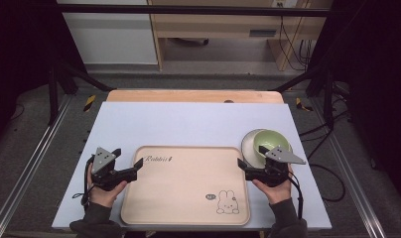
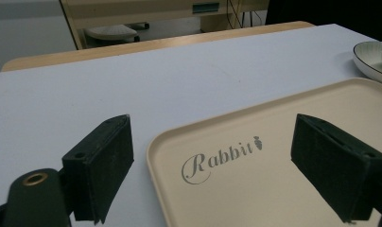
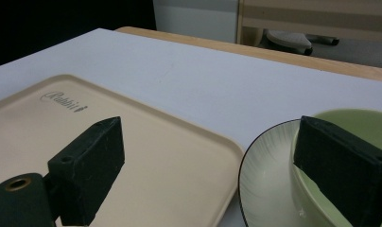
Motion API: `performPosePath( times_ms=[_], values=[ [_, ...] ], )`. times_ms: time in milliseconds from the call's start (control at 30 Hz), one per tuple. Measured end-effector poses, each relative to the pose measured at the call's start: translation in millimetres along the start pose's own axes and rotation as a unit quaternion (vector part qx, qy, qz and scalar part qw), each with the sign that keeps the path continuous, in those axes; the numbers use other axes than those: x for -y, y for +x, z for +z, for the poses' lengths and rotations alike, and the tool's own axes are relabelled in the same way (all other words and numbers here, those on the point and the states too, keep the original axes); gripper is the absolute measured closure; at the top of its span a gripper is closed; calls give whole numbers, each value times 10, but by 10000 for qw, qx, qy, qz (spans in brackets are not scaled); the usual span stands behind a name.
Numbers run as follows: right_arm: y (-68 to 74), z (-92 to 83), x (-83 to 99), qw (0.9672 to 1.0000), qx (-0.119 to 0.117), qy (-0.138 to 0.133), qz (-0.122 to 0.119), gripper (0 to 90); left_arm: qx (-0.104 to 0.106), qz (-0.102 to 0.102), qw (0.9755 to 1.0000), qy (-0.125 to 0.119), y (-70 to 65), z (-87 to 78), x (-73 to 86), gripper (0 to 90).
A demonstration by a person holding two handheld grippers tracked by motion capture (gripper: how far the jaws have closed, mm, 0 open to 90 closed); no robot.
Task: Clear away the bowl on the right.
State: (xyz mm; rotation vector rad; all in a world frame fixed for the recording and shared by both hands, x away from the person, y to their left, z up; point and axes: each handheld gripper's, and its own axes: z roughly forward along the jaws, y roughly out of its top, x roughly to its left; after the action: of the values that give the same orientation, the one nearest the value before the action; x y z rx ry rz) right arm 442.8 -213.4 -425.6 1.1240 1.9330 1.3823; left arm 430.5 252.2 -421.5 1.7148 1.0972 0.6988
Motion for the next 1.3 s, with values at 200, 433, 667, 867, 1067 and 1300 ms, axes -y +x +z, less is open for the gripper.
performPosePath(
  times_ms=[200,433,667,867,1067,1300],
  values=[
    [3,-4,1,10000,-22,20,-32,94,-29,-8,10000,-19,3,-10,0,135],
    [11,-20,-11,10000,-10,-8,-25,99,-43,15,10000,-19,0,-12,3,137],
    [10,-23,-22,10000,13,7,-42,100,-40,25,10000,-13,-5,-8,8,137],
    [-14,-55,-44,10000,70,-1,-11,100,-52,26,10000,-11,-8,-11,8,138],
    [-35,-78,-66,9999,131,29,6,100,-56,27,10000,-15,-9,-11,6,138],
    [-93,-139,-96,9997,244,9,76,103,-51,14,10000,-32,-5,-13,6,138]
  ],
)
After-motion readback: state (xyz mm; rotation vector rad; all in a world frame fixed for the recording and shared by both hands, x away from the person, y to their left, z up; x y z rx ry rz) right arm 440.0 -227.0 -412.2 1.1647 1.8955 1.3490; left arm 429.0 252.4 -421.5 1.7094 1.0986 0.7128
